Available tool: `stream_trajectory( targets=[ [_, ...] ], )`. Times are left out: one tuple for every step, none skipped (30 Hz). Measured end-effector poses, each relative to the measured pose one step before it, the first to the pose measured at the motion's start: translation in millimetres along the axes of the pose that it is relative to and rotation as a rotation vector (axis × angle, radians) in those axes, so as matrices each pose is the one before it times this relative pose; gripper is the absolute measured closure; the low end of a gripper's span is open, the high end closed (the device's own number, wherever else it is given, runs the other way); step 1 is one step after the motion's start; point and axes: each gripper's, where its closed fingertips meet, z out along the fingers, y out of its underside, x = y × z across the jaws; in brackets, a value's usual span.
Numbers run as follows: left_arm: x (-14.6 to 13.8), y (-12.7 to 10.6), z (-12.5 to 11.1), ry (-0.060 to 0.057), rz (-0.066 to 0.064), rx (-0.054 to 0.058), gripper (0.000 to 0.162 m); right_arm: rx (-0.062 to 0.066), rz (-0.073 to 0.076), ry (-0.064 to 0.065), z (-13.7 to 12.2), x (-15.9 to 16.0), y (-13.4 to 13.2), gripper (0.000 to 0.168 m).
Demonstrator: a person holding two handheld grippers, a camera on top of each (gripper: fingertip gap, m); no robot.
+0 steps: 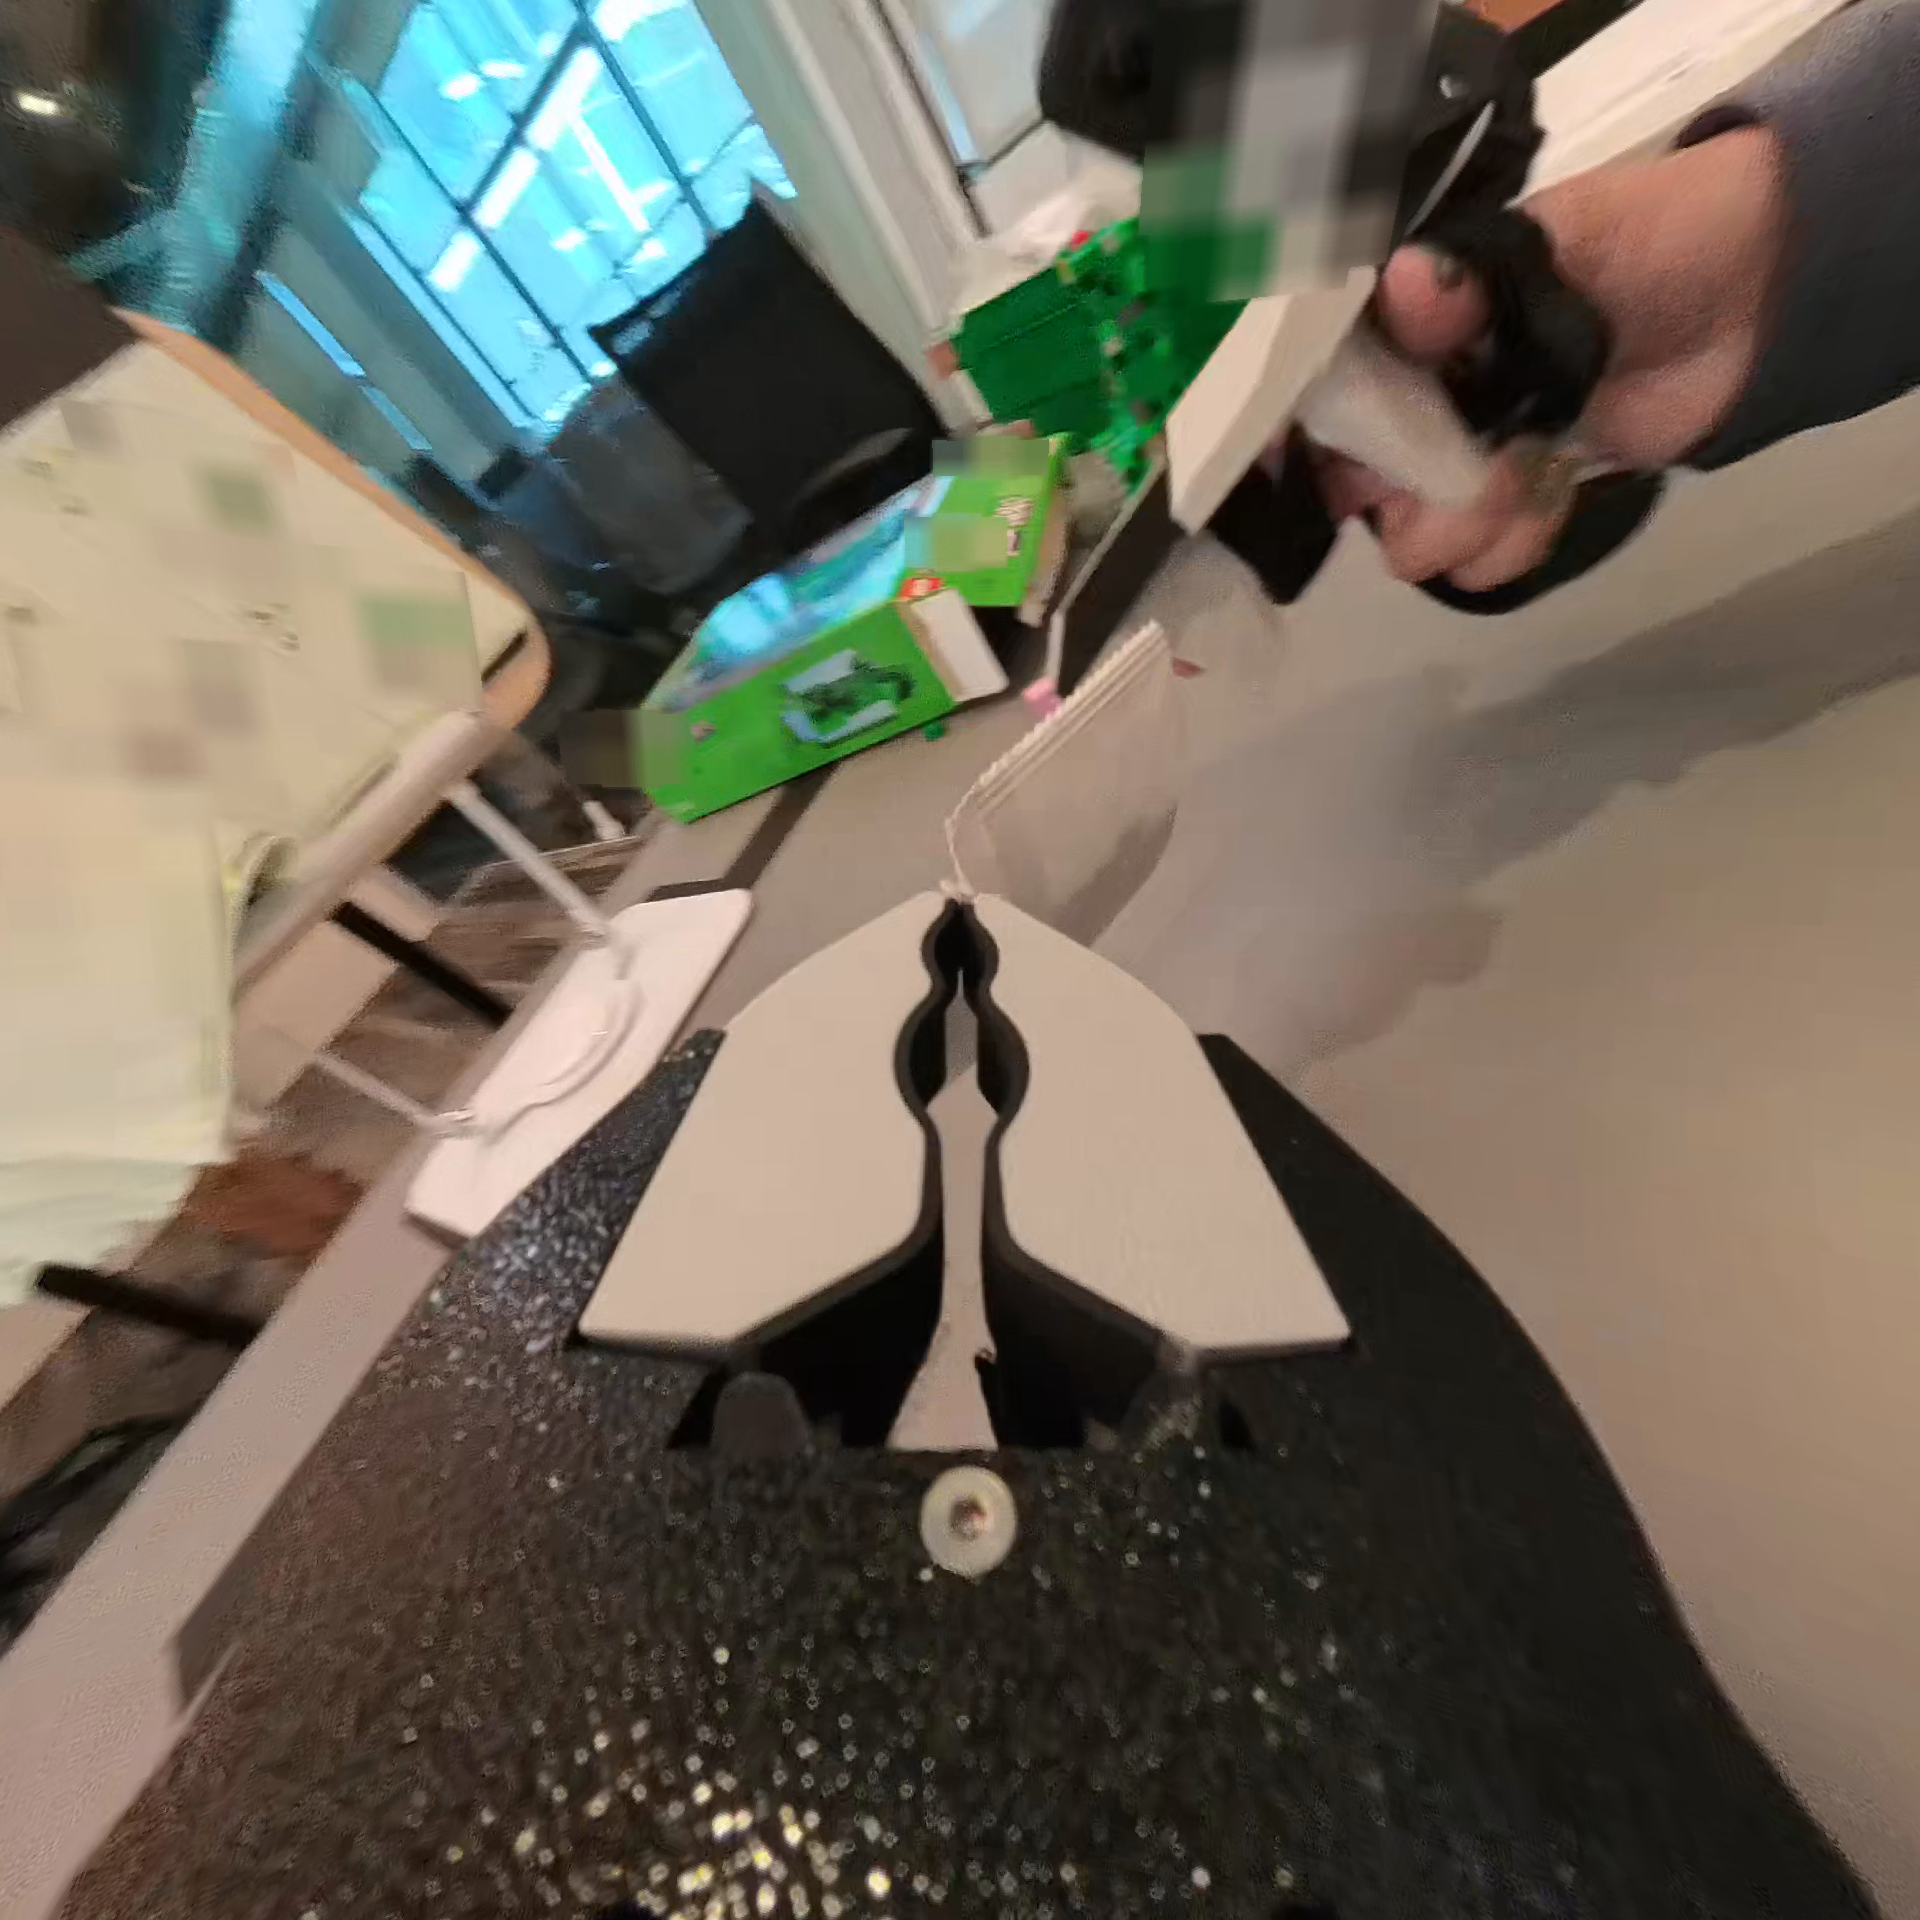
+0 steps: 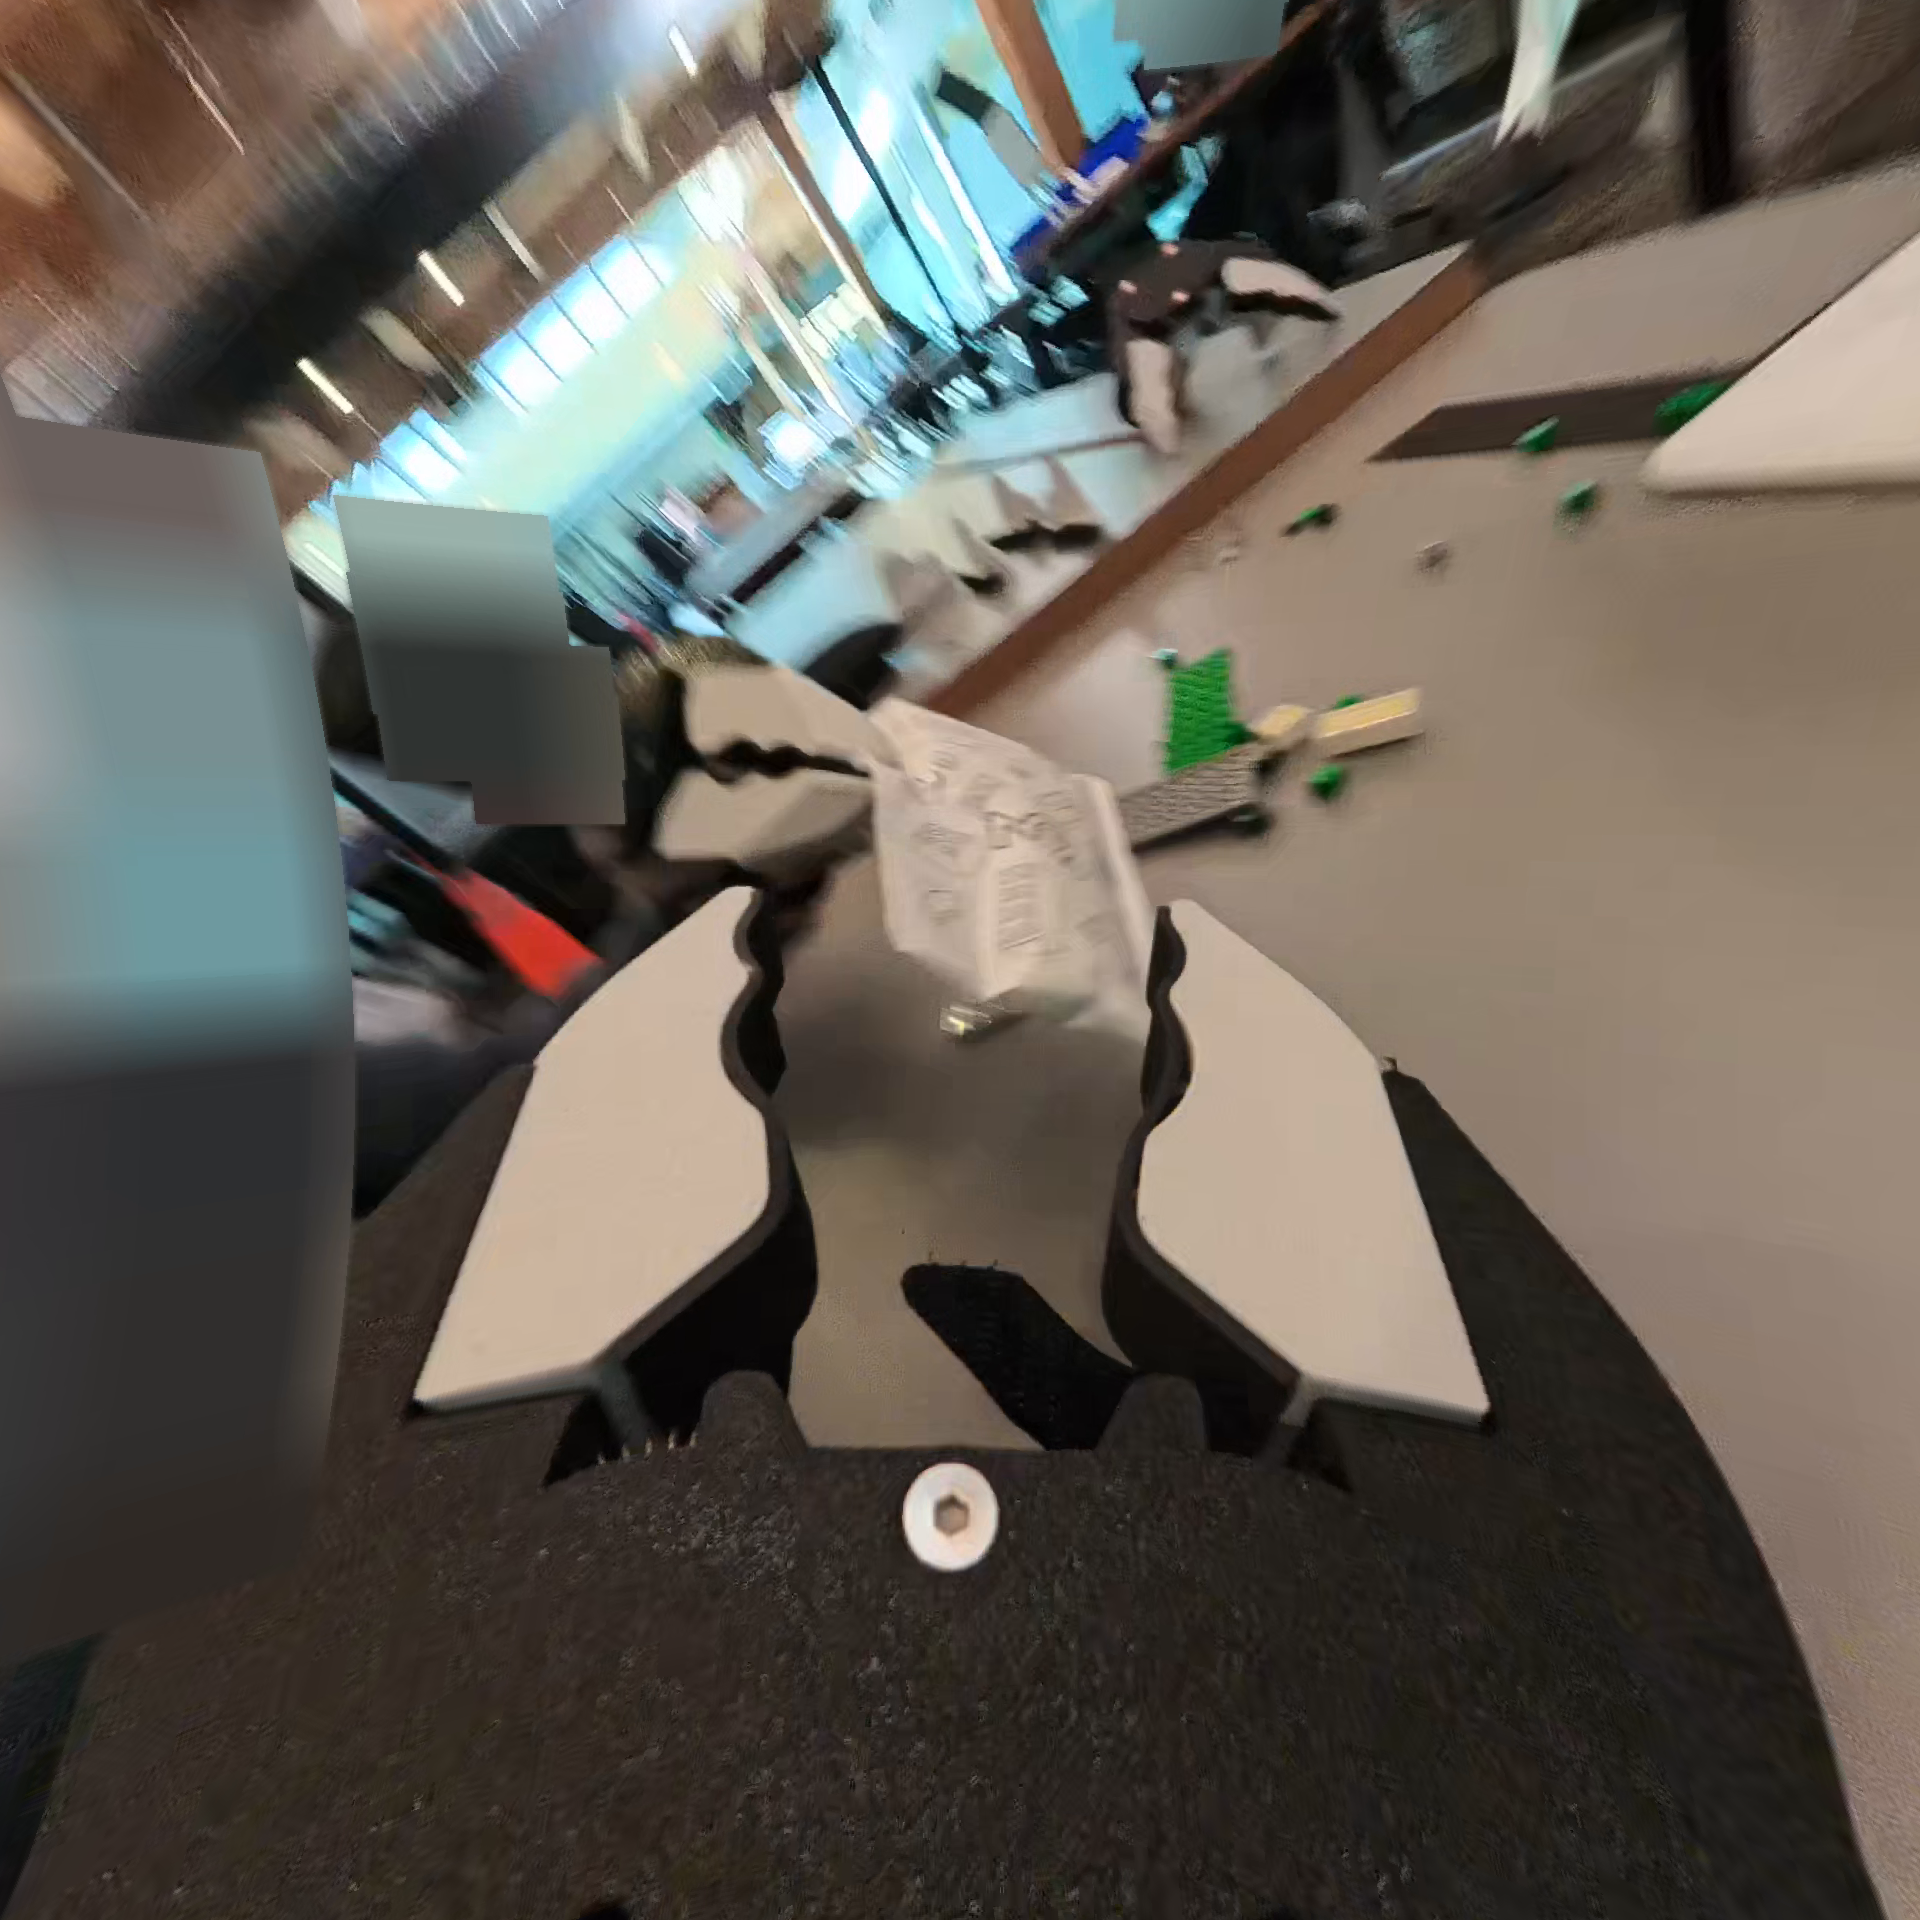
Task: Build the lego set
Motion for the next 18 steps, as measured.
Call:
stream_trajectory(
  targets=[
    [3.26, 1.05, -0.56, 0.044, -0.0253, 0.0039, 0.162, -0.0427, -0.1385, 0.0656, 0.48, 0.65, 3.48, 0.101],
    [2.68, 1.41, -0.11, 0.0378, -0.0297, -0.0021, 0.162, -0.0388, -0.1096, 0.0382, 1.96, -2.34, 2.44, 0.101],
    [3.0, 1.33, 0.35, 0.0384, -0.0336, -0.0051, 0.162, -0.0389, -0.0747, 0.0196, 3.24, -3.78, 2.09, 0.101],
    [1.64, 0.9, 0.44, 0.0229, -0.0299, -0.0016, 0.162, -0.0416, -0.0481, -0.0112, 4.35, -6.85, 2.32, 0.101],
    [2.21, 0.58, 0.74, 0.0224, -0.0186, 0.0013, 0.162, -0.0332, -0.0236, -0.0162, 5.0, -6.87, 1.33, 0.101],
    [3.15, 0.38, 0.81, 0.0256, -0.0108, 0.0006, 0.162, -0.0278, -0.0238, 0.0029, 5.12, -3.57, 1.35, 0.106],
    [2.24, 0.3, 0.87, 0.0154, -0.0056, 0.0014, 0.162, -0.0322, -0.0303, 0.0333, 4.69, 1.55, 2.63, 0.115],
    [2.53, 0.26, 1.03, 0.016, -0.0024, -0.0001, 0.162, -0.0339, -0.0342, 0.0514, 4.18, 4.79, 3.28, 0.125],
    [2.2, 0.29, 0.89, 0.0121, 0.002, -0.0006, 0.162, -0.0173, -0.0464, 0.0266, 3.16, 1.66, 1.88, 0.145],
    [0.77, 1.01, 0.81, 0.0029, 0.0034, -0.0025, 0.162, 0.0011, -0.043, 0.0095, 1.68, -0.29, 0.06, 0.168],
    [-0.81, 0.46, 0.12, -0.0051, -0.0026, 0.0037, 0.161, 0.0018, -0.0298, 0.0012, 0.67, -0.62, 0.0, 0.168],
    [-0.81, -0.18, -0.2, 0.0008, -0.0179, 0.0092, 0.159, 0.0046, -0.0292, -0.0074, -0.23, -1.21, -0.44, 0.168],
    [-1.09, -1.71, -0.64, 0.007, -0.0432, 0.0178, 0.158, 0.014, -0.0342, 0.0136, -1.52, 1.48, -1.6, 0.168],
    [-1.42, -2.1, -1.2, 0.0132, -0.0564, 0.0181, 0.156, 0.0194, -0.0512, 0.0205, -2.38, 1.92, -2.4, 0.168],
    [-1.15, -2.04, -2.33, 0.0214, -0.0548, 0.0161, 0.153, 0.0131, -0.0674, 0.0298, -3.06, 2.42, -2.17, 0.168],
    [-1.85, -2.21, -3.58, 0.0205, -0.0546, 0.0183, 0.149, 0.0012, -0.0812, 0.0549, -3.5, 5.02, -1.32, 0.168],
    [-2.57, -3.17, -4.46, 0.0167, -0.0515, 0.0261, 0.143, -0.0013, -0.1007, 0.0542, -3.88, 4.35, -1.47, 0.168],
    [-0.28, -3.45, -4.42, 0.0318, -0.0412, 0.0297, 0.137, 0.0024, -0.1105, 0.0462, -4.09, 3.12, -2.39, 0.168]
  ],
)
